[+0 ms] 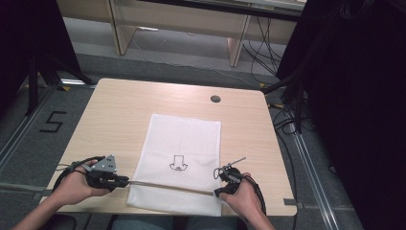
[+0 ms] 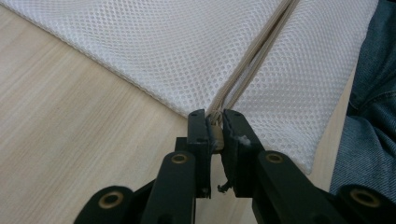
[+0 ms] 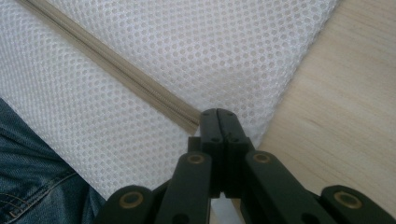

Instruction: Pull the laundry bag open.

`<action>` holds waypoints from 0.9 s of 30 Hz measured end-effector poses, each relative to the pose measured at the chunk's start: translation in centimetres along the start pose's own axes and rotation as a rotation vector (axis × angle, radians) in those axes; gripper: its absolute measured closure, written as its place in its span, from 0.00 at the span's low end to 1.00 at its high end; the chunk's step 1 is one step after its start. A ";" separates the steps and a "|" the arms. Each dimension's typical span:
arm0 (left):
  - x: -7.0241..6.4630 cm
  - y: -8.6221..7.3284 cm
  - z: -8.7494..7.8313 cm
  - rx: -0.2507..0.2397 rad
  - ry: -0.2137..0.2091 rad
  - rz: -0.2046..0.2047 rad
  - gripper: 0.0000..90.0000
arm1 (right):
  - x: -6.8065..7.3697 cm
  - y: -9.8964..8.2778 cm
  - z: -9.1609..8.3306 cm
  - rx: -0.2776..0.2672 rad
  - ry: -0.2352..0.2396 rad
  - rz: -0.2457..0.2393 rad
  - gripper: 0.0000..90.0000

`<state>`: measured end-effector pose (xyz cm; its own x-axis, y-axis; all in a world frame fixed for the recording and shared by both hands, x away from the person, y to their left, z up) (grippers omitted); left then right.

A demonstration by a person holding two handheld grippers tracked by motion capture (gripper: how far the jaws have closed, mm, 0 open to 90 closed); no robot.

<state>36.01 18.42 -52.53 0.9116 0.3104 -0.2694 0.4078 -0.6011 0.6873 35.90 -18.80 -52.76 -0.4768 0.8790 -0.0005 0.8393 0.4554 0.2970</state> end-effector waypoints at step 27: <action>1.2 3.6 0.6 -0.303 0.100 -0.127 0.47 | -1.3 1.3 -1.4 -0.196 -0.101 0.015 0.72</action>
<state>38.64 16.20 -50.80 0.8387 0.4488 -0.3084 0.4702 -0.3111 0.8259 37.21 -19.57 -51.08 -0.4280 0.8995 -0.0876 0.7743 0.4149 0.4778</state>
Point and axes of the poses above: each handheld gripper's, and its own axes: z roughly forward along the jaws, y roughly out of its top, x roughly to its left, the point moved 5 cm from there along z, roughly forward along the jaws, and after that the axes turned 14 degrees about -y, right-handed, at the moved point
